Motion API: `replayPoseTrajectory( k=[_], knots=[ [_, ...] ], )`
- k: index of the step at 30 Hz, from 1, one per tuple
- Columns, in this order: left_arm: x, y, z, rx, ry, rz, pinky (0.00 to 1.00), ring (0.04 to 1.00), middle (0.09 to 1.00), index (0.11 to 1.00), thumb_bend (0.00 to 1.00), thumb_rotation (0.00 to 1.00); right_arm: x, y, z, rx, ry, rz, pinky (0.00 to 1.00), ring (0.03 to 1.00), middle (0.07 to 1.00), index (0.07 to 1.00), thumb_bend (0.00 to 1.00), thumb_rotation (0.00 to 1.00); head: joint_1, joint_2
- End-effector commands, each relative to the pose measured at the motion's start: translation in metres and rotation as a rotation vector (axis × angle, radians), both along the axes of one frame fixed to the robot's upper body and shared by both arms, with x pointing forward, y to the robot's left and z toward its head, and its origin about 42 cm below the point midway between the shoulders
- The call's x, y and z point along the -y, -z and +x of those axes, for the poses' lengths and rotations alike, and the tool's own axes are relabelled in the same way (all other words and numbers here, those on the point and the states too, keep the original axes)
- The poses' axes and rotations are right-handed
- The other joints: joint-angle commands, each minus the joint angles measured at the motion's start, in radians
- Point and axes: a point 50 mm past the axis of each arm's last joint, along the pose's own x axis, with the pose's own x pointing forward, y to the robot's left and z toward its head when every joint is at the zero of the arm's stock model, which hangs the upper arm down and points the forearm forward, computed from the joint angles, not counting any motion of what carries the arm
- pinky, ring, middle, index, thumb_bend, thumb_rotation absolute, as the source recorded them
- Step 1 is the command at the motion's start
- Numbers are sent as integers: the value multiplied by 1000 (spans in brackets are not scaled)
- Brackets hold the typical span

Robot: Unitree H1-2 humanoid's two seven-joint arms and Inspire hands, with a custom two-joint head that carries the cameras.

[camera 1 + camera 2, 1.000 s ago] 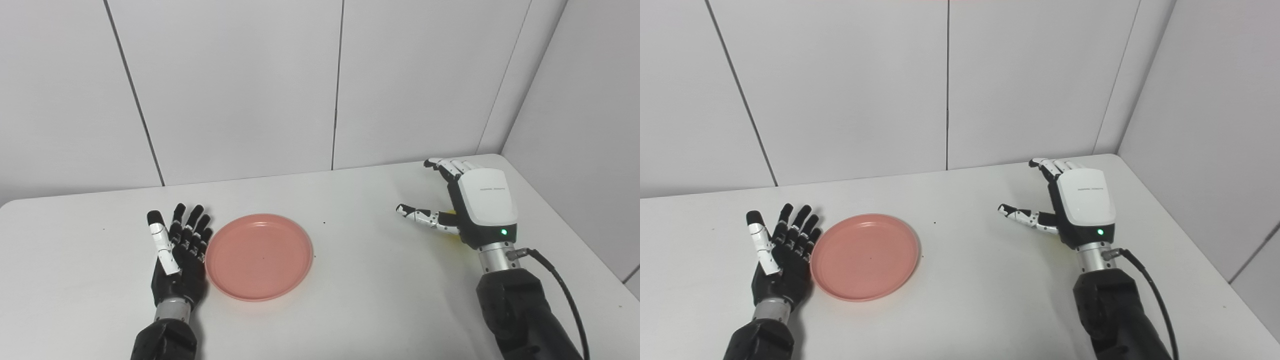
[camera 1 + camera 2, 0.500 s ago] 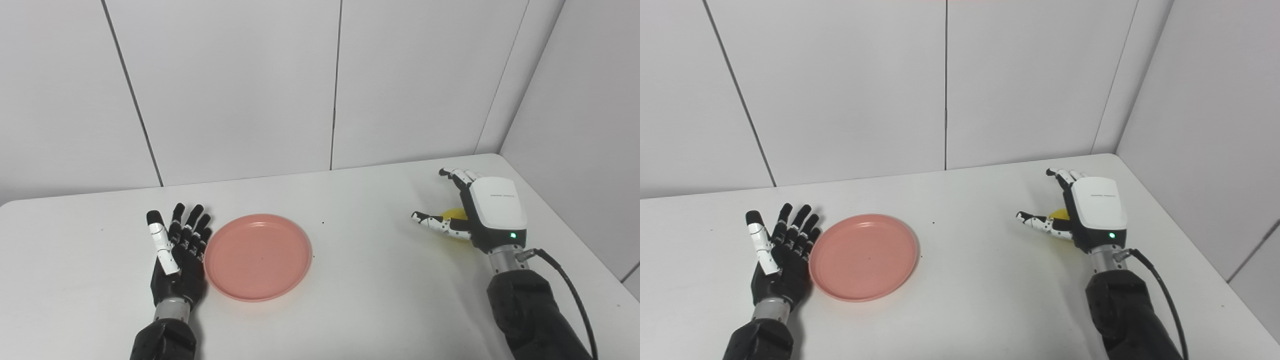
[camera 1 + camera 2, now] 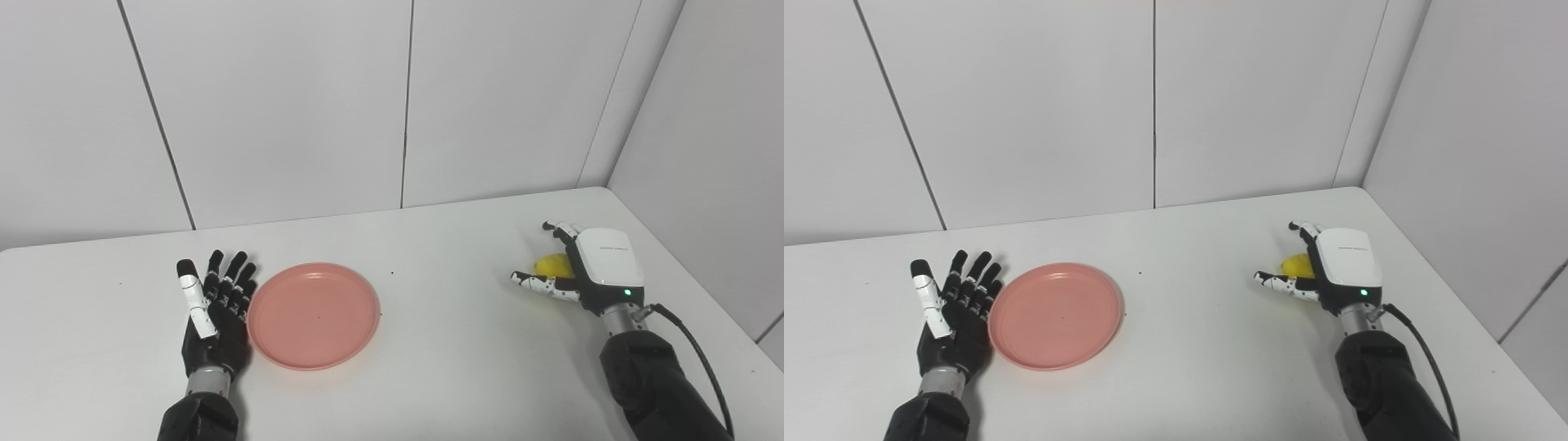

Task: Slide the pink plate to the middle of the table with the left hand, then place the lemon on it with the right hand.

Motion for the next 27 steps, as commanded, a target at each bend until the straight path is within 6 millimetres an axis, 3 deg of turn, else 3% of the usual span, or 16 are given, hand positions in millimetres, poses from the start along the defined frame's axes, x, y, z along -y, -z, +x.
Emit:
replayPoseTrajectory(
  k=[1, 8, 17, 27],
  knots=[
    [1, 20, -8, -80, 7, 10, 1000, 927, 911, 985, 764, 998, 10, -24, 9, 62, -8, -26, 514, 629, 710, 736, 737, 789, 1, 1],
    [2, 20, -9, -81, 7, 6, 1000, 922, 902, 989, 769, 983, 15, -21, 14, 35, -22, -37, 523, 622, 703, 727, 741, 756, 3, 1],
    [4, 20, -11, -84, 5, 5, 1000, 919, 900, 980, 774, 972, 21, -19, 24, -38, -2, -41, 504, 607, 702, 741, 751, 787, 5, 6],
    [4, 21, -11, -87, 8, 10, 1000, 919, 899, 975, 762, 984, 24, -1, 27, -171, 25, -14, 517, 618, 690, 704, 744, 741, 8, 9]
  ],
)
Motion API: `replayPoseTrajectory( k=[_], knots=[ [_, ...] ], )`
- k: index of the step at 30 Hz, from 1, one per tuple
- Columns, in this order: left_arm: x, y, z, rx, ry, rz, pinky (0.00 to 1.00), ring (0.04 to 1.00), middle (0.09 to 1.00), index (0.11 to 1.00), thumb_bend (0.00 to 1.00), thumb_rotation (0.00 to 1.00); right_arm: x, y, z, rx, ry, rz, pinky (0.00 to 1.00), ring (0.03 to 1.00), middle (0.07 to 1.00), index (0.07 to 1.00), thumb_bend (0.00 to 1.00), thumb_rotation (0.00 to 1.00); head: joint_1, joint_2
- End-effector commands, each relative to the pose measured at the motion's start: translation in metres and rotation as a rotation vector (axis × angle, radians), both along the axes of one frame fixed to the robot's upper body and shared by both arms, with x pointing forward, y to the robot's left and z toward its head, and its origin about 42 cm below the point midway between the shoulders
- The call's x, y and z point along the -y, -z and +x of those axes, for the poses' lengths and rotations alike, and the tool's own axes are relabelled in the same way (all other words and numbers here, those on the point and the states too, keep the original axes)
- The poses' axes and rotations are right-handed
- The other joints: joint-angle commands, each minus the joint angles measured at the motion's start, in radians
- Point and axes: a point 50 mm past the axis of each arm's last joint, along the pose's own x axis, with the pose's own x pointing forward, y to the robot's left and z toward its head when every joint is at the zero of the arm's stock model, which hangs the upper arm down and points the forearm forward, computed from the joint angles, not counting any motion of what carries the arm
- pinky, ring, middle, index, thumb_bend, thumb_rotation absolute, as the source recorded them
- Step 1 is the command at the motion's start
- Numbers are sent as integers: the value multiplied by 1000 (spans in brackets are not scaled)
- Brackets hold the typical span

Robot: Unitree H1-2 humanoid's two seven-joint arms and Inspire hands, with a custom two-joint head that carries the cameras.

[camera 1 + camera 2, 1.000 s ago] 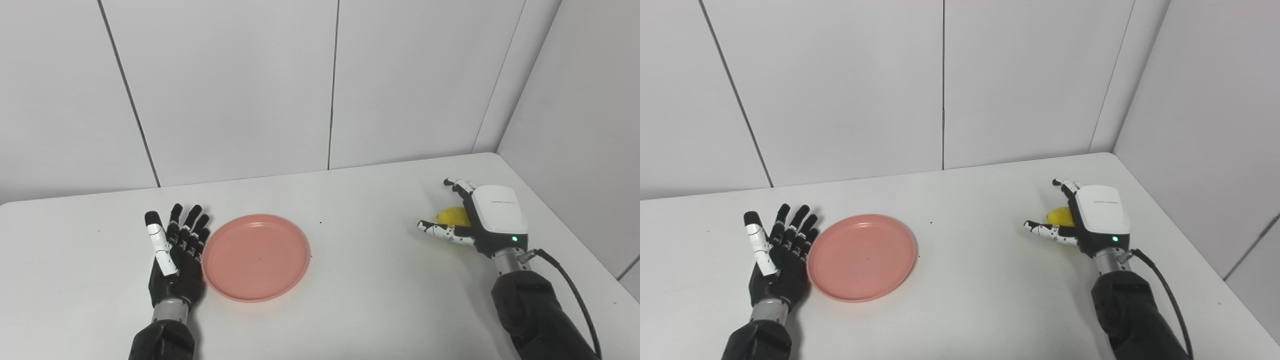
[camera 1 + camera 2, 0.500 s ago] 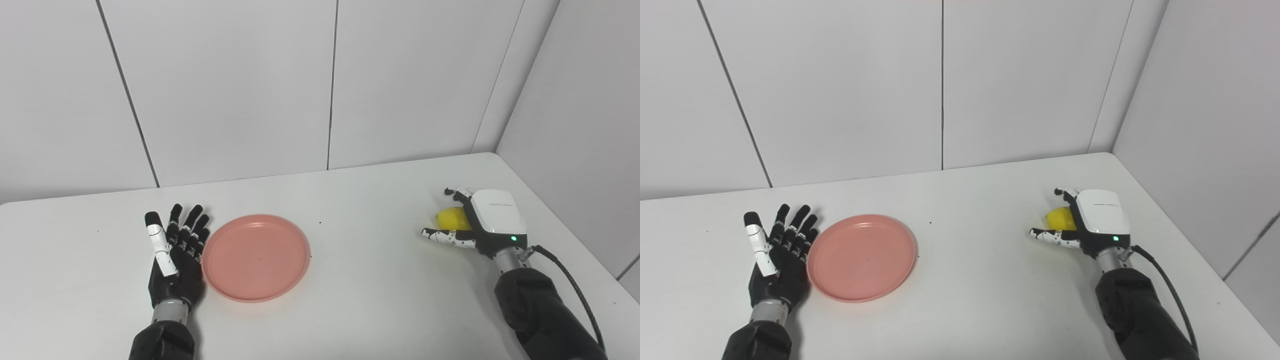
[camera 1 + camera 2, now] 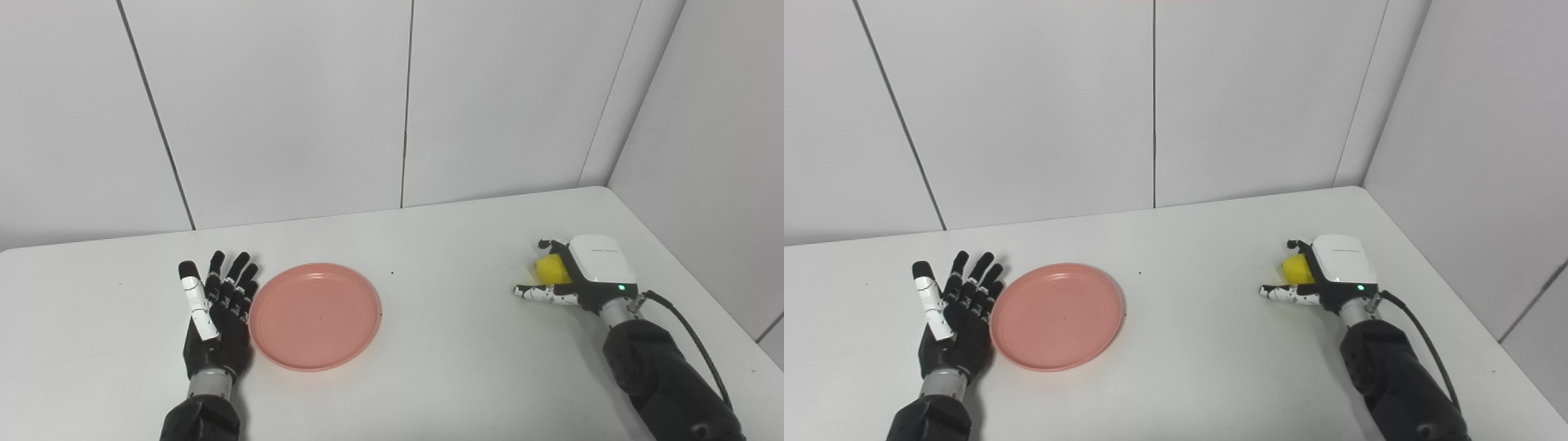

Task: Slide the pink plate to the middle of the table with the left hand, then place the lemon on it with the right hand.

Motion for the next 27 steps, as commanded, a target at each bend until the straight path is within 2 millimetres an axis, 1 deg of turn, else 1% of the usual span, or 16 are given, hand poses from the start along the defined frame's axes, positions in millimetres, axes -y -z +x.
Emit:
replayPoseTrajectory(
  k=[1, 2, 4, 5, 6, 7, 10, 12, 14, 17, 19, 20, 22, 25, 26, 27],
  knots=[
    [3, 20, -8, -90, 8, 9, 1000, 918, 896, 974, 759, 987, 6, -13, 8, 11, 27, -21, 507, 612, 685, 690, 743, 718, 2, 1],
    [3, 20, -8, -91, 9, 10, 1000, 918, 895, 973, 758, 988, 6, -11, 8, 7, 29, -20, 504, 610, 683, 685, 743, 710, 2, 2],
    [3, 20, -9, -91, 7, 10, 1000, 916, 895, 972, 755, 992, 6, -6, 7, 8, 29, -10, 461, 578, 666, 660, 734, 676, 2, 4],
    [3, 20, -9, -91, 6, 10, 1000, 913, 894, 971, 754, 988, 5, -5, 7, 11, 29, -3, 423, 537, 626, 632, 714, 627, 2, 4],
    [2, 20, -9, -90, 6, 8, 1000, 913, 893, 970, 754, 987, 5, -4, 7, 18, 25, 2, 419, 533, 623, 629, 712, 622, 2, 4],
    [2, 20, -9, -90, 6, 8, 1000, 913, 895, 973, 755, 986, 6, -1, 7, 26, 22, 10, 401, 510, 599, 611, 698, 586, 2, 4],
    [3, 20, -9, -92, 7, 7, 1000, 915, 892, 973, 760, 988, 9, 5, 8, 45, 17, 38, 340, 418, 496, 534, 673, 483, 3, 5],
    [3, 20, -9, -91, 7, 7, 1000, 917, 894, 976, 757, 986, 10, 7, 7, 50, 16, 57, 327, 395, 469, 522, 650, 456, 3, 5],
    [3, 20, -9, -91, 6, 7, 1000, 914, 893, 976, 758, 985, 11, 9, 8, 51, 18, 80, 283, 346, 423, 493, 634, 410, 5, 7],
    [3, 20, -9, -88, 8, 9, 1000, 913, 894, 978, 755, 993, 13, 11, 7, 59, 11, 116, 253, 312, 389, 484, 610, 377, 5, 8],
    [3, 20, -9, -89, 8, 9, 1000, 910, 891, 976, 754, 989, 12, 11, 6, 56, 9, 126, 287, 353, 425, 520, 578, 381, 5, 8],
    [3, 20, -9, -90, 9, 10, 1000, 908, 891, 974, 757, 988, 12, 11, 6, 51, 11, 129, 339, 413, 480, 554, 558, 441, 5, 8],
    [3, 18, -9, -91, 8, 11, 1000, 909, 886, 966, 764, 983, 12, 11, 5, 42, 12, 133, 419, 501, 553, 595, 527, 482, 7, 9],
    [3, 18, -9, -90, 8, 4, 1000, 913, 889, 974, 762, 981, 12, 11, 4, 28, 14, 122, 460, 540, 582, 609, 507, 523, 6, 11],
    [3, 18, -9, -90, 8, 3, 1000, 911, 888, 976, 760, 976, 12, 12, 5, 24, 15, 118, 419, 492, 539, 580, 495, 536, 6, 11],
    [3, 19, -9, -91, 9, 3, 1000, 911, 890, 980, 760, 975, 12, 12, 5, 22, 17, 116, 416, 489, 537, 575, 491, 549, 6, 11]
  ],
)
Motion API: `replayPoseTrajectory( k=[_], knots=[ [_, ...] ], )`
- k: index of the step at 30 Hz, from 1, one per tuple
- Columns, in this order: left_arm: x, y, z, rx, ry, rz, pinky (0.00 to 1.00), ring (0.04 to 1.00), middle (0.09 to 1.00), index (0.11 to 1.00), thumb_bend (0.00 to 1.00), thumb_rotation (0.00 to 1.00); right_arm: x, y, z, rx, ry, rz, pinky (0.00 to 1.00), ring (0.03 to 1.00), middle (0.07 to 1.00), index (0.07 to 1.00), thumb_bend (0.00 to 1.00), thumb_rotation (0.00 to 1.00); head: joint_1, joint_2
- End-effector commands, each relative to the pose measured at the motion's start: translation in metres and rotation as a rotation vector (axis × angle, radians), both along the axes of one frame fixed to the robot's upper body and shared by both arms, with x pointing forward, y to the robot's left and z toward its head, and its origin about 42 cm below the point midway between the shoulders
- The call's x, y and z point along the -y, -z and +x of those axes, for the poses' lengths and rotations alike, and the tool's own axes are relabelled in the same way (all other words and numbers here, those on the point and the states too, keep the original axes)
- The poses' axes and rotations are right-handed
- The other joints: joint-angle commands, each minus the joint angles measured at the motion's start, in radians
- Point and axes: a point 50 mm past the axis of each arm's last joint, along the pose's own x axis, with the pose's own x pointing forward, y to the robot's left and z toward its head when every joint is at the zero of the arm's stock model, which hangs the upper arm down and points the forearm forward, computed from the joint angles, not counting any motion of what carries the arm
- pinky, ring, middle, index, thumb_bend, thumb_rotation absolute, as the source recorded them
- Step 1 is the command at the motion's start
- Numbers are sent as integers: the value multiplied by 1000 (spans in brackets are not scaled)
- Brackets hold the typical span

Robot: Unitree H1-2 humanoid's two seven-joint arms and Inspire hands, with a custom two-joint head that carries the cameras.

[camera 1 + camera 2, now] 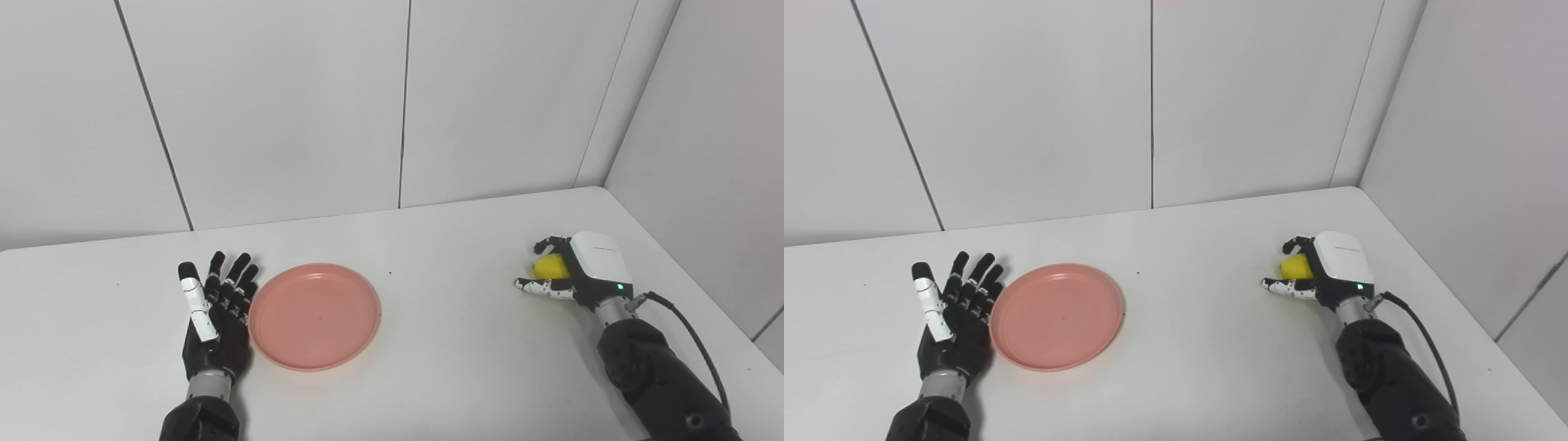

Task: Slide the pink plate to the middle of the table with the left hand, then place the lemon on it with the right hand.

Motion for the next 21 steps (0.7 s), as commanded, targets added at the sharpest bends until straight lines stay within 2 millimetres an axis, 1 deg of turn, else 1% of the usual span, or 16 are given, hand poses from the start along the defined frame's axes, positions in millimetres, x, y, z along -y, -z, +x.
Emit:
replayPoseTrajectory(
  k=[1, 2, 4, 6, 7, 9, 11, 13, 15, 18, 21],
  knots=[
    [3, 18, -7, -89, 8, 4, 1000, 906, 886, 978, 761, 974, 8, 1, -1, -51, 17, -17, 434, 510, 556, 588, 484, 569, 3, 1],
    [3, 18, -7, -88, 9, 6, 1000, 902, 882, 975, 763, 973, 8, 1, -1, -54, 16, -18, 451, 529, 575, 603, 480, 580, 3, 1],
    [3, 17, -7, -88, 8, 4, 1000, 902, 881, 974, 766, 971, 7, 0, -1, -58, 18, -15, 444, 523, 566, 597, 478, 577, 3, 1],
    [4, 16, -7, -86, 9, 4, 1000, 904, 884, 977, 767, 968, 8, 2, 1, -53, 14, -18, 357, 428, 478, 525, 479, 543, 4, 1],
    [4, 16, -6, -85, 10, 4, 1000, 906, 887, 980, 765, 970, 8, 1, 1, -50, 12, -18, 331, 399, 452, 503, 480, 530, 4, 0],
    [4, 16, -6, -87, 12, 4, 1000, 905, 890, 983, 764, 970, 9, 1, 2, -37, 1, -15, 254, 313, 374, 431, 487, 485, 5, 0],
    [4, 15, -6, -88, 13, 4, 1000, 903, 886, 981, 762, 973, 8, -1, 3, -16, -12, -17, 202, 259, 325, 386, 494, 467, 5, -1],
    [5, 15, -6, -87, 15, 5, 1000, 905, 889, 984, 762, 976, 6, -6, 3, -2, -23, -16, 180, 238, 305, 354, 492, 460, 5, -1],
    [5, 15, -6, -87, 15, 6, 1000, 906, 889, 985, 762, 977, 4, -11, 4, 9, -33, -20, 173, 231, 298, 343, 491, 466, 5, -1],
    [5, 15, -5, -85, 15, 5, 1000, 909, 888, 984, 759, 976, -4, -25, 6, 37, -65, -29, 161, 220, 289, 330, 492, 498, 4, -2],
    [6, 15, -5, -85, 14, 3, 1000, 907, 879, 979, 756, 976, -14, -38, 7, 71, -104, -32, 131, 186, 255, 295, 500, 493, 4, -2]
  ],
)
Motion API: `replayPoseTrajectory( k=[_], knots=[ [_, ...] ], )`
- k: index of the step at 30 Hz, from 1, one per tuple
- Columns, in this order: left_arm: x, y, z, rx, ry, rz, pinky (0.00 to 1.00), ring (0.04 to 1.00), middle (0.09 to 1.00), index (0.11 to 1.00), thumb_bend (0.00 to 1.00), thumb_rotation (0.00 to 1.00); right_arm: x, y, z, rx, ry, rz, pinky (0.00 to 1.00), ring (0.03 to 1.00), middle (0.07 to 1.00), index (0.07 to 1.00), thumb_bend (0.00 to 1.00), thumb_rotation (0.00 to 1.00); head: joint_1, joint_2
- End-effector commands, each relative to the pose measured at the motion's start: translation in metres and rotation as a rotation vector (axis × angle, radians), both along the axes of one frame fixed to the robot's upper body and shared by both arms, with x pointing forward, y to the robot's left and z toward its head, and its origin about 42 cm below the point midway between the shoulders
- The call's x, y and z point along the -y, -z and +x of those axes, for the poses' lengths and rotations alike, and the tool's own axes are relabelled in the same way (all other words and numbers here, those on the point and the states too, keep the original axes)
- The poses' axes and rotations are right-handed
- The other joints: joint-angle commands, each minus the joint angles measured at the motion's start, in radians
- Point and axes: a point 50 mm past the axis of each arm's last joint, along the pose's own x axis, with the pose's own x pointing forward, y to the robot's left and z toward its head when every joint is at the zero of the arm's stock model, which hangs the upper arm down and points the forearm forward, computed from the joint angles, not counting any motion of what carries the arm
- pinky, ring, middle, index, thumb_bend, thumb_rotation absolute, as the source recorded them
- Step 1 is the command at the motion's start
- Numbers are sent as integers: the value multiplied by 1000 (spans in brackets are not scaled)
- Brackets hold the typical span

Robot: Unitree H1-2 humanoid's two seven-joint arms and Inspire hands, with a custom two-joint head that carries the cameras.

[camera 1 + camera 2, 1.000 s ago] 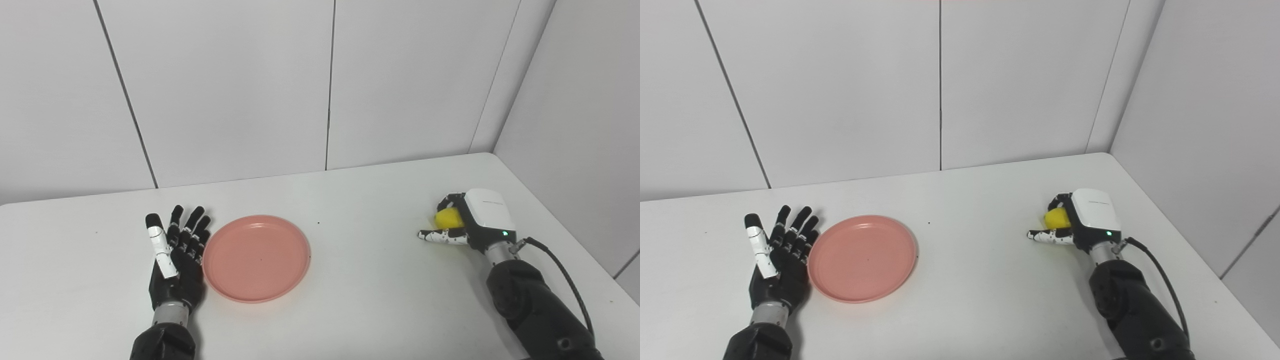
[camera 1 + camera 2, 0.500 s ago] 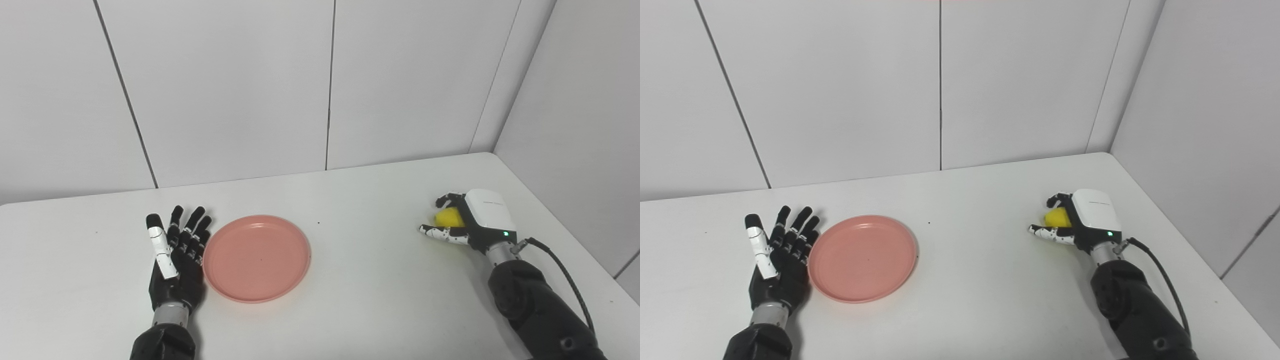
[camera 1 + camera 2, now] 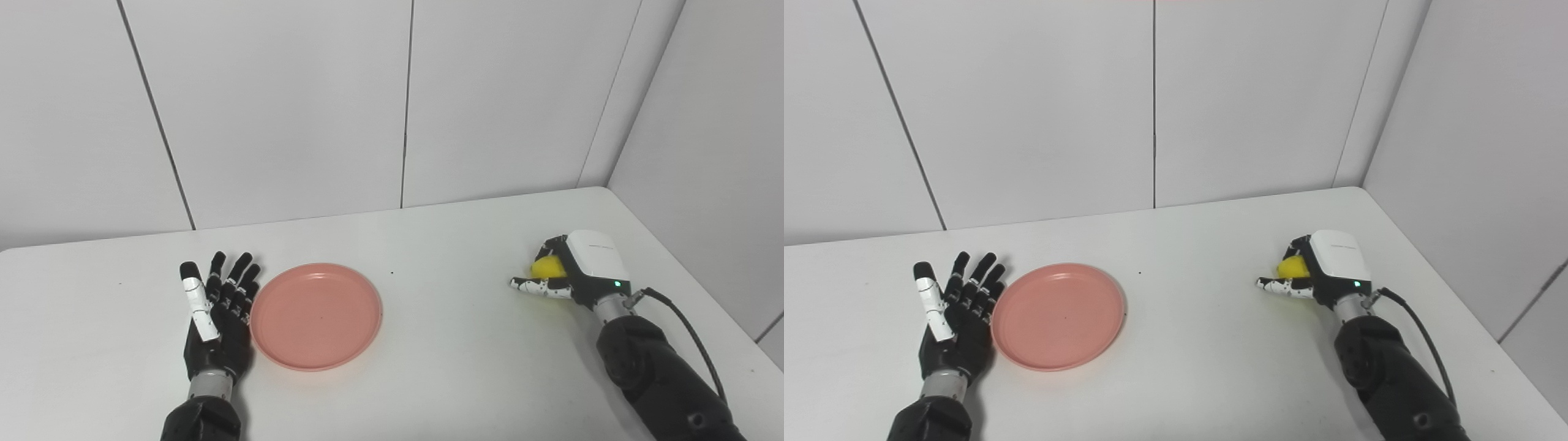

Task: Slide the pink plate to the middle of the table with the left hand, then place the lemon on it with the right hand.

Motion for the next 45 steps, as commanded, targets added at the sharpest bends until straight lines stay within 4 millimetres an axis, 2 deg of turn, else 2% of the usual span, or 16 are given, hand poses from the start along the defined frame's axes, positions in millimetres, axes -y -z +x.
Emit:
replayPoseTrajectory(
  k=[1, 8, 15, 26, 32, 39, 45],
  knots=[
    [4, 16, -5, -86, 13, 7, 1000, 907, 878, 979, 756, 976, -5, -33, 9, 88, -52, -20, 130, 186, 254, 295, 500, 493, 2, 1],
    [6, 17, -6, -88, 10, -7, 1000, 906, 889, 983, 748, 973, -25, -58, 10, 130, -131, -11, 124, 177, 245, 305, 487, 456, 5, 1],
    [7, 19, -7, -96, 5, -10, 989, 904, 878, 977, 743, 973, -45, -82, 11, 172, -201, -16, 118, 165, 226, 265, 495, 532, 7, 1],
    [10, 19, -9, -99, 6, -6, 987, 897, 876, 980, 732, 985, -86, -121, 14, 226, -313, -21, 120, 165, 226, 261, 499, 519, 30, 2],
    [17, 18, -11, -99, 13, -4, 1000, 893, 874, 973, 727, 999, -107, -131, 21, 245, -357, -20, 110, 158, 221, 265, 491, 485, 67, 6],
    [26, 17, -14, -111, -9, -6, 987, 876, 845, 948, 718, 982, -130, -137, 26, 254, -418, -14, 116, 164, 229, 272, 492, 538, 105, 7],
    [32, 16, -15, -103, -19, -5, 984, 882, 841, 954, 700, 999, -156, -140, 29, 257, -502, 3, 133, 184, 252, 299, 489, 478, 152, 8]
  ],
)
